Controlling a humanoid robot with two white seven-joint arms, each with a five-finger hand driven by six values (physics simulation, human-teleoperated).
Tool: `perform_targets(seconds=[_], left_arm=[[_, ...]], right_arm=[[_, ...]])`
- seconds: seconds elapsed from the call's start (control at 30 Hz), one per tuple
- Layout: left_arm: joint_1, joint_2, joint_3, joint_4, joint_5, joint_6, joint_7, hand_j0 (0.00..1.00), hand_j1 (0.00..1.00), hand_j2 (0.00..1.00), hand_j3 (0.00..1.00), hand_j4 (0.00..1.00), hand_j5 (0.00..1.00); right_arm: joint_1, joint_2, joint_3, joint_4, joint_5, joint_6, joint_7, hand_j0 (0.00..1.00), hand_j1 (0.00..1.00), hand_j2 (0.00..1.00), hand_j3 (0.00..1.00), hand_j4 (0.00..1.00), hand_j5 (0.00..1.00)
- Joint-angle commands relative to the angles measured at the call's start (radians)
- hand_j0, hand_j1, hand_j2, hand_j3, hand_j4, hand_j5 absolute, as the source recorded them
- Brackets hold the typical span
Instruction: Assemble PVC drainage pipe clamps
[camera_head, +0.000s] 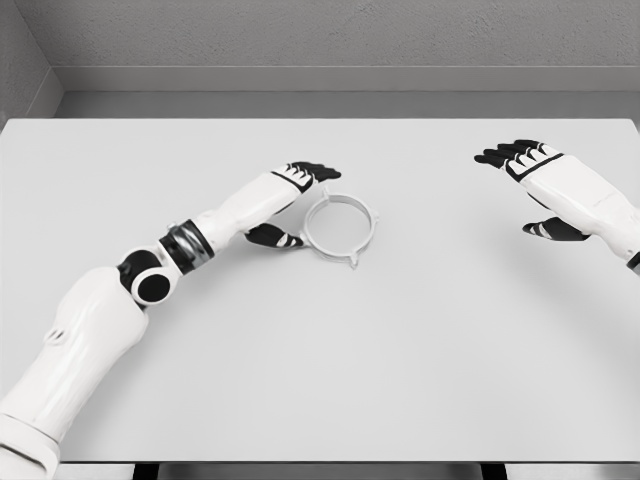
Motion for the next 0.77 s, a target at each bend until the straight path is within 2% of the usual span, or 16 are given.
perform_targets(seconds=[0.0, 0.17, 0.3, 0.43, 0.57, 0.63, 0.73], left_arm=[[0.0, -0.001, 0.001, 0.001, 0.006, 0.0, 0.001, 1.0, 1.0, 1.0, 1.0, 1.0, 1.0], [-0.011, 0.011, 0.015, 0.001, 0.018, 0.0, 0.001, 1.0, 1.0, 1.0, 1.0, 1.0, 1.0], [-0.028, 0.101, 0.038, -0.008, 0.026, 0.0, 0.001, 1.0, 1.0, 1.0, 1.0, 1.0, 1.0], [-0.026, 0.293, 0.138, 0.001, 0.063, 0.0, 0.001, 1.0, 1.0, 1.0, 1.0, 1.0, 1.0], [-0.025, 0.417, 0.159, 0.011, 0.063, 0.0, 0.001, 1.0, 1.0, 1.0, 1.0, 1.0, 1.0], [-0.018, 0.431, 0.191, 0.044, 0.064, 0.0, 0.001, 1.0, 1.0, 1.0, 1.0, 1.0, 1.0], [-0.018, 0.431, 0.191, 0.048, 0.064, 0.0, 0.001, 1.0, 1.0, 1.0, 1.0, 1.0, 1.0]], right_arm=[[0.0, -0.001, -0.002, 0.0, -0.006, 0.002, 0.0, 1.0, 1.0, 1.0, 1.0, 1.0, 1.0], [0.0, -0.001, 0.0, 0.0, -0.006, 0.002, 0.0, 1.0, 1.0, 1.0, 1.0, 1.0, 1.0], [0.0, -0.001, 0.0, 0.0, -0.006, 0.002, 0.0, 1.0, 1.0, 1.0, 1.0, 1.0, 1.0], [0.0, -0.001, -0.002, 0.0, -0.006, 0.002, 0.0, 1.0, 1.0, 1.0, 1.0, 1.0, 1.0], [0.0, -0.001, -0.002, 0.0, -0.006, 0.002, 0.0, 1.0, 1.0, 1.0, 1.0, 1.0, 1.0], [0.0, -0.001, -0.002, 0.0, -0.006, 0.002, -0.002, 1.0, 1.0, 1.0, 1.0, 1.0, 1.0], [0.0, -0.001, 0.0, 0.0, -0.006, 0.002, 0.0, 1.0, 1.0, 1.0, 1.0, 1.0, 1.0]])
